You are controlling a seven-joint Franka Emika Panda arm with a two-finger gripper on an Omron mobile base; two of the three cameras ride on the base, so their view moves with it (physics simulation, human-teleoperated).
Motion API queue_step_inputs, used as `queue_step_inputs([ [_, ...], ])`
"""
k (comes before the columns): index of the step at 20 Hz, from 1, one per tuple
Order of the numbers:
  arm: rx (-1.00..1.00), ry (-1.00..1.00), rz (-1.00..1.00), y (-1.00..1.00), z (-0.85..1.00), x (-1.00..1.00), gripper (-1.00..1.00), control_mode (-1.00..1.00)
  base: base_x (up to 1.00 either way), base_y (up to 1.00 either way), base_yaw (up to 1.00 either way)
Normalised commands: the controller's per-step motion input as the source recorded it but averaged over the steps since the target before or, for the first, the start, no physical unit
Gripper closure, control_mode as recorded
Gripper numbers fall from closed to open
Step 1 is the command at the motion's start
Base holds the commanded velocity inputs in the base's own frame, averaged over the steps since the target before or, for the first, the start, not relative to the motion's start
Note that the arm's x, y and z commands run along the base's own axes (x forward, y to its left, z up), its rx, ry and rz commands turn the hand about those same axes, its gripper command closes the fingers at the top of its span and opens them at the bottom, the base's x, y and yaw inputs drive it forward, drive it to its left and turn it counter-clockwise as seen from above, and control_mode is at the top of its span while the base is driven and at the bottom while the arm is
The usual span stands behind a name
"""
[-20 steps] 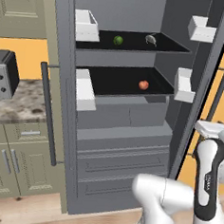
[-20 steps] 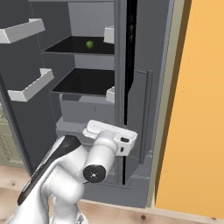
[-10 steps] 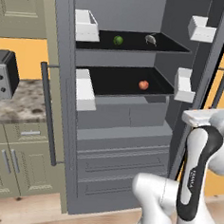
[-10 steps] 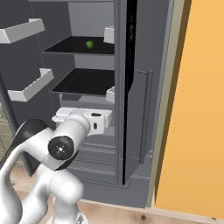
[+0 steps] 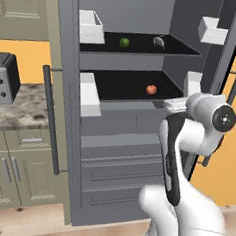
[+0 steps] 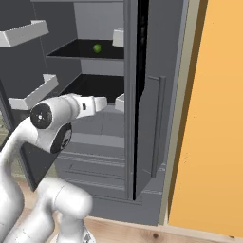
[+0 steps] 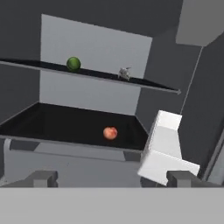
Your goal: Open the fridge, remove the peach, avocado, and fish, and place them on any counter.
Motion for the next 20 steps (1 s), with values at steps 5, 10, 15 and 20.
queue_step_inputs([
  [5, -0.01, 0.41, -0.12, 0.00, 0.01, 1.00, -1.00, -1.00, 0.00, 0.00, 0.00],
  [10, 0.00, 0.45, -0.10, -0.02, 0.00, 1.00, -1.00, -1.00, 0.00, 0.00, 0.00],
  [15, 0.00, 0.31, -0.10, -0.35, -0.19, 0.85, -1.00, -1.00, 0.00, 0.00, 0.00],
  [20, 0.00, 0.30, -0.11, -0.32, -0.43, 0.52, -1.00, -1.00, 0.00, 0.00, 0.00],
])
